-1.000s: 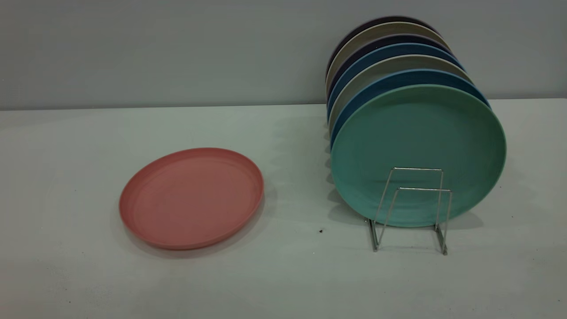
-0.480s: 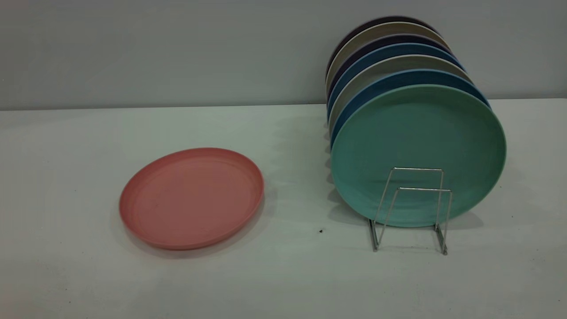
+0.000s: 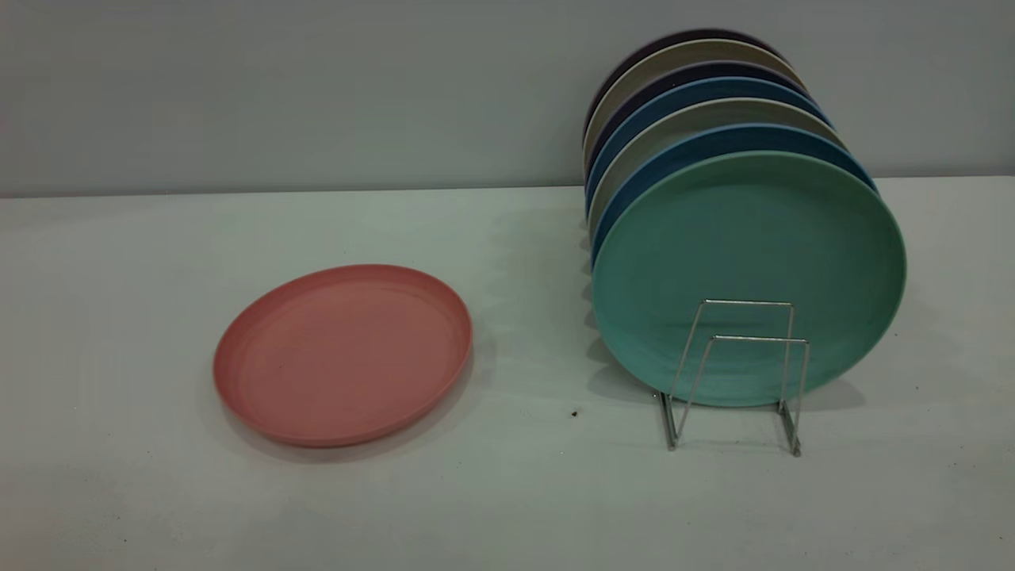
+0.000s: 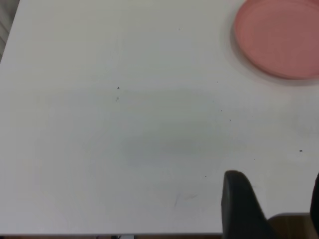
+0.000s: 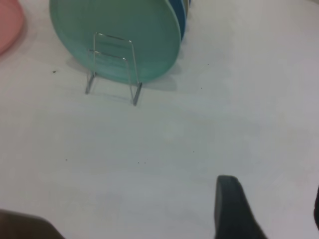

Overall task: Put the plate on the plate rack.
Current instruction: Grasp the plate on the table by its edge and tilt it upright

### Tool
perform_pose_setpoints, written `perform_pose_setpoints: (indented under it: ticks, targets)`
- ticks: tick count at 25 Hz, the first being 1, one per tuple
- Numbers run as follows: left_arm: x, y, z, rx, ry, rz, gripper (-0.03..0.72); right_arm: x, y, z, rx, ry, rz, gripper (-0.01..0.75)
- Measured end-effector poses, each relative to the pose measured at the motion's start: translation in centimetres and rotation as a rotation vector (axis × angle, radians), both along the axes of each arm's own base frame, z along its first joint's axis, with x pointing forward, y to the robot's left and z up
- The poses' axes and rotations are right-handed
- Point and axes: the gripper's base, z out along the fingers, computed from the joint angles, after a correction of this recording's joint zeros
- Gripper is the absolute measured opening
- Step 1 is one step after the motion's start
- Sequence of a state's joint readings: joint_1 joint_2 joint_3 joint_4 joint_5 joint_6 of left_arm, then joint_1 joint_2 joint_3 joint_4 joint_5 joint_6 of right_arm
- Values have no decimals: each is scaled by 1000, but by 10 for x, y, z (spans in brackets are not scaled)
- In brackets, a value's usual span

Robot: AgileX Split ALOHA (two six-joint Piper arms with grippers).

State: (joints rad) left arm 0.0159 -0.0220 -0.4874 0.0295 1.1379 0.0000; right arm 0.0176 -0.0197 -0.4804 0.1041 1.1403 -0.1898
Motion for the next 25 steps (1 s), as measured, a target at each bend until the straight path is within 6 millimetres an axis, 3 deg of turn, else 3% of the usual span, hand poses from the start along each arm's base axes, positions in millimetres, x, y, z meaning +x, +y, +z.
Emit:
perform_pose_setpoints:
  ticks: [19,25]
  targets:
    - [0,0,0,0,0,0,379,0,0,0,1,0,0,403]
    - [-1,-3,3,-29,-18,-13,379,0,6,3,85,-16,26,401]
